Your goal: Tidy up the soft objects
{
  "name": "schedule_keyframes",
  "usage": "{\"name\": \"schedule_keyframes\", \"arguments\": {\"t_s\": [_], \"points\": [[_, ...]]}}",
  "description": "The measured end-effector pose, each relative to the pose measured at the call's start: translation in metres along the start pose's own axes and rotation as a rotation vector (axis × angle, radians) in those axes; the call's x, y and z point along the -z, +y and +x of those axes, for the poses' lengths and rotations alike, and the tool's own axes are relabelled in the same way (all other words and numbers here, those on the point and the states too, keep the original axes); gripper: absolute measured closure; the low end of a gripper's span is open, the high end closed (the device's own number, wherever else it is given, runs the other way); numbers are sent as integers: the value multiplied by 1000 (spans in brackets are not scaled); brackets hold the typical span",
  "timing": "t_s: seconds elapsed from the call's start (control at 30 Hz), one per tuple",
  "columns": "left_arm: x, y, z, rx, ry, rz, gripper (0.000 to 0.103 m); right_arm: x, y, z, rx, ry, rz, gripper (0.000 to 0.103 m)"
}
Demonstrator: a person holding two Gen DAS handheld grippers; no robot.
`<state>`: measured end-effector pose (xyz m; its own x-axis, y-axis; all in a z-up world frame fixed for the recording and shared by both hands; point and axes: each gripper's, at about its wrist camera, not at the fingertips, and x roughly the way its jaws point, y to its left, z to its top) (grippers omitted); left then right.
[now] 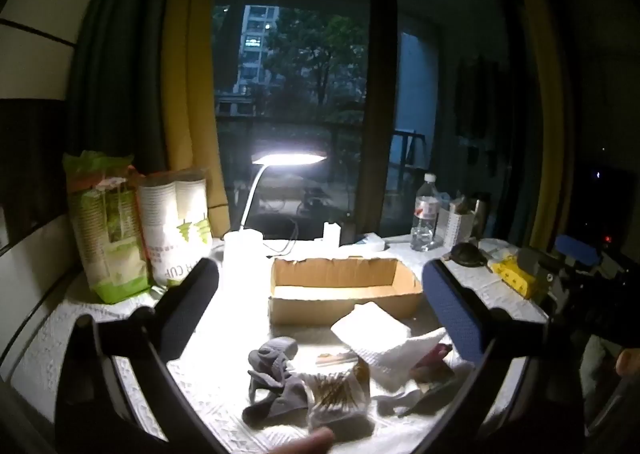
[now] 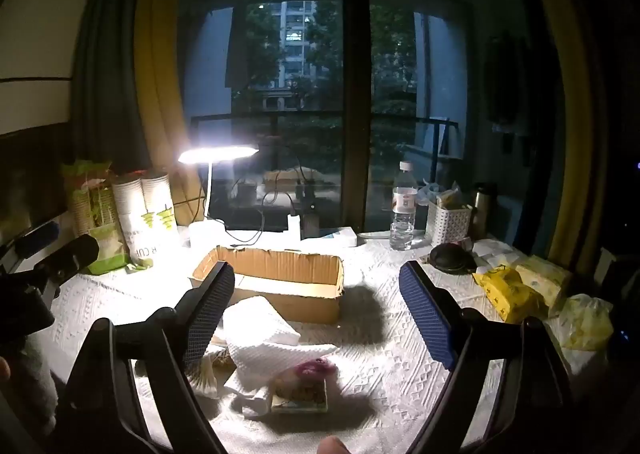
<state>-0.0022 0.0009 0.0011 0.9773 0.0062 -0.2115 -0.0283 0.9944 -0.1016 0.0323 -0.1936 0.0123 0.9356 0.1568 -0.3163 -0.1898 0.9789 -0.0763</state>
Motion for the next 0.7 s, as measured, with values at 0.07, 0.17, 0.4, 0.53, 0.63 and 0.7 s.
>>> {"name": "schedule_keyframes", "arguments": {"t_s": [0.07, 0.17, 0.4, 0.53, 0.63, 0.7], "points": [[-1, 0, -4, -2, -11, 8, 1, 0, 0, 0, -1, 6, 2, 16], [3, 5, -2, 1, 12, -4, 1, 0, 0, 0, -1, 7, 6, 16], [2, -2, -1, 0, 23, 7, 1, 0, 0, 0, -1, 5, 8, 16], [5, -4, -2, -4, 20, 11, 1, 0, 0, 0, -4, 4, 10, 16], [5, -3, -1, -3, 20, 11, 1, 0, 0, 0, -4, 5, 10, 16], [6, -4, -2, -4, 20, 13, 1, 0, 0, 0, -4, 5, 11, 16]]}}
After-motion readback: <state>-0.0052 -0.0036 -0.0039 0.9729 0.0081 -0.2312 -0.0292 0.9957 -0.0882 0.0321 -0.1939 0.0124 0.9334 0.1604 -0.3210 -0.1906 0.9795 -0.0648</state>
